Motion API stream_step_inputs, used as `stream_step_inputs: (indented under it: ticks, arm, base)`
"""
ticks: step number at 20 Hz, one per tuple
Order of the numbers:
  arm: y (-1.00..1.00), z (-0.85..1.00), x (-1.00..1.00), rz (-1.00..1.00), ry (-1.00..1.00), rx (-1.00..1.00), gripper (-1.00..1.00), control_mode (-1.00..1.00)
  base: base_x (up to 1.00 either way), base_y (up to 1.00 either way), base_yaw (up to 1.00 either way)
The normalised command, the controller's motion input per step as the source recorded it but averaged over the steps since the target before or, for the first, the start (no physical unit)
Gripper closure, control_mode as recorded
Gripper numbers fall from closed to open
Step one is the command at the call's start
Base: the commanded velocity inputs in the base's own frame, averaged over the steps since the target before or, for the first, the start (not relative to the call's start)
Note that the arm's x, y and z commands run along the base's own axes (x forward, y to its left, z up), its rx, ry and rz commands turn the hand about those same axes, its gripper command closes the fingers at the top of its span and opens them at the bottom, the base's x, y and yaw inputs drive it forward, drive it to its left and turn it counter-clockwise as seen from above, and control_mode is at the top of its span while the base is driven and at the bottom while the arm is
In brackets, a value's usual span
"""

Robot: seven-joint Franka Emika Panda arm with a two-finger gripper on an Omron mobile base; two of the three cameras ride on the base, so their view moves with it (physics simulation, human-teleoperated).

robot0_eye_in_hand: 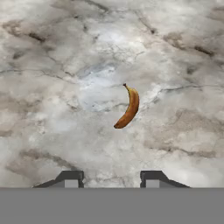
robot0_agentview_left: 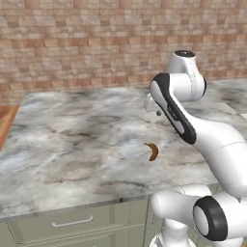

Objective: Place the banana in the correct fridge rack based on whether it is a fruit or vegetable. Finally, close the fridge door.

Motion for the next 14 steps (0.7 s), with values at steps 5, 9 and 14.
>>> stream_step_inputs:
  ticks: [5, 9, 14]
  arm:
    - [-0.07, 0.00, -0.01, 0.00, 0.00, 0.00, -1.00, -1.00]
    - [-0.11, -0.61, 0.00, -0.03, -0.01, 0.00, -1.00, -1.00]
    - [-0.03, -0.99, 0.14, -0.14, -0.02, 0.00, -1.00, -1.00]
  base:
    - [0.00, 0.00, 0.00]
    - [0.00, 0.00, 0.00]
    - [0.00, 0.00, 0.00]
